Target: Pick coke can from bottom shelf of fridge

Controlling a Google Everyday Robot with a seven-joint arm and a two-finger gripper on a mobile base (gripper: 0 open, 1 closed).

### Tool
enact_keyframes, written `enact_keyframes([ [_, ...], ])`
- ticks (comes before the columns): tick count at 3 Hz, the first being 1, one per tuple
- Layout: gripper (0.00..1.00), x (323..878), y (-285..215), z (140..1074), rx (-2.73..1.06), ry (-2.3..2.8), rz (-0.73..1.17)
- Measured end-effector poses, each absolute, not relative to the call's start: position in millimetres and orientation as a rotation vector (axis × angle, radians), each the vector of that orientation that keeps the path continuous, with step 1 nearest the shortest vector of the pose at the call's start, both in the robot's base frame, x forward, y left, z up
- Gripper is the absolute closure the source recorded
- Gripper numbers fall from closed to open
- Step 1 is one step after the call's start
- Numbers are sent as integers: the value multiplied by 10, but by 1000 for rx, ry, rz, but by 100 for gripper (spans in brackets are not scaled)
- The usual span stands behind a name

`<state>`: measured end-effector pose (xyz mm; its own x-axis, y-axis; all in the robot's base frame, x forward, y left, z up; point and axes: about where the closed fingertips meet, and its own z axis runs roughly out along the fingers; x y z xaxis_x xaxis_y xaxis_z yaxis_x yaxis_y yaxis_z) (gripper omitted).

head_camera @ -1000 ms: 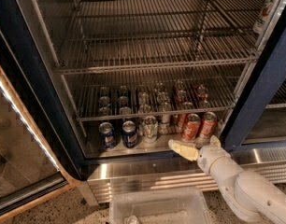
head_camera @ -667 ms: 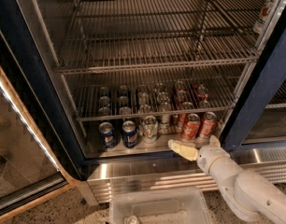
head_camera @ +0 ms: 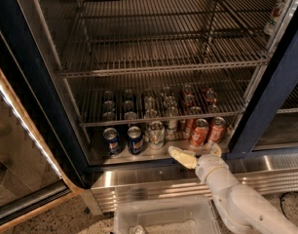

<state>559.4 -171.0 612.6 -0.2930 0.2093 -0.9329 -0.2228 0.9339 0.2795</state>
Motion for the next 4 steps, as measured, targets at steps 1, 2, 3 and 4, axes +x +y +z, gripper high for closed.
enact_keyframes([
  [1,0,5629,-1677,6024,23,1772,383],
  [2,0,5656,-1671,5906,37,1734,333],
  [3,0,5664,-1695,5810,46,1693,288],
  [4,0,5664,-1695,5810,46,1693,288],
])
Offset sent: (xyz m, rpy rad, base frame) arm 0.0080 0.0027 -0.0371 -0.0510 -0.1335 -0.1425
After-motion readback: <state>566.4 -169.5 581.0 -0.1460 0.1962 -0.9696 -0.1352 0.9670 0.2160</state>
